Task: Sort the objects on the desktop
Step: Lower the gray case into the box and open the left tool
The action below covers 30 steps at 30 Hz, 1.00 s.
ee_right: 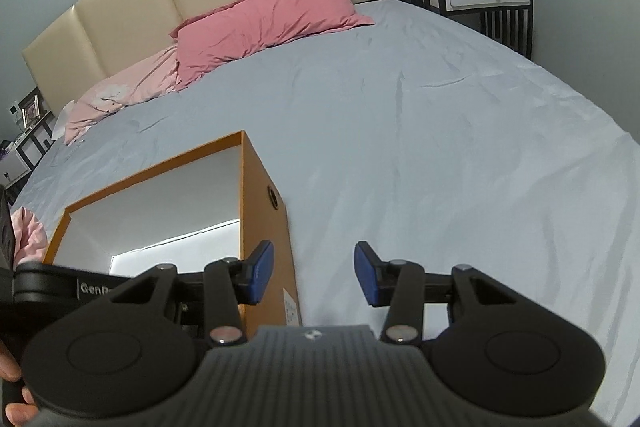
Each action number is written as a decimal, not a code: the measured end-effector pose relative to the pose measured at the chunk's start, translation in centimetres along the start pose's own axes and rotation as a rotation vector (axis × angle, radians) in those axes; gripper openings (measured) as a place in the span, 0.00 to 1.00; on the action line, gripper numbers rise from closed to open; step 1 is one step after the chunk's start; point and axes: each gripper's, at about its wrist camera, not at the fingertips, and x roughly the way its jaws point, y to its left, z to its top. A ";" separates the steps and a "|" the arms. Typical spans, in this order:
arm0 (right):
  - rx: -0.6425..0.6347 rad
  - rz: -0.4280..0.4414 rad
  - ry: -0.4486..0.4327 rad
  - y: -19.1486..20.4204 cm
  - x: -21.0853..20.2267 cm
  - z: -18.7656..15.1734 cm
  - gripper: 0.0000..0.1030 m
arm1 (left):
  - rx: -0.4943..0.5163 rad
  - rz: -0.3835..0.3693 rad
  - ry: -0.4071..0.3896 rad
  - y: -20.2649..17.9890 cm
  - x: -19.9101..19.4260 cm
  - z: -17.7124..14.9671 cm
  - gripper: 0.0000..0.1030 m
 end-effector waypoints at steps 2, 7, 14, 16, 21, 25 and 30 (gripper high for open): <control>-0.002 0.003 -0.001 0.1 0.1 -0.1 0.46 | -0.001 -0.011 -0.002 -0.1 0.1 0.1 0.40; 0.000 -0.012 -0.011 0.1 -0.1 -0.4 0.46 | -0.028 -0.045 0.010 0.2 0.6 0.3 0.46; 0.009 -0.034 -0.020 -0.4 -0.6 -1.0 0.46 | -0.042 -0.093 -0.032 0.5 -0.6 0.2 0.39; 0.008 -0.039 -0.018 -0.3 -0.5 -1.0 0.46 | -0.031 -0.079 -0.036 0.4 -0.5 0.2 0.32; -0.011 -0.037 -0.027 0.0 -0.6 -1.1 0.46 | -0.004 -0.064 -0.030 0.3 -0.1 0.1 0.30; -0.018 -0.032 -0.030 0.2 -0.7 -1.2 0.46 | 0.010 -0.049 -0.041 0.2 -0.5 -0.1 0.30; -0.074 -0.036 -0.071 0.9 -1.8 -1.7 0.46 | 0.064 0.009 -0.092 -0.3 -1.7 -0.7 0.30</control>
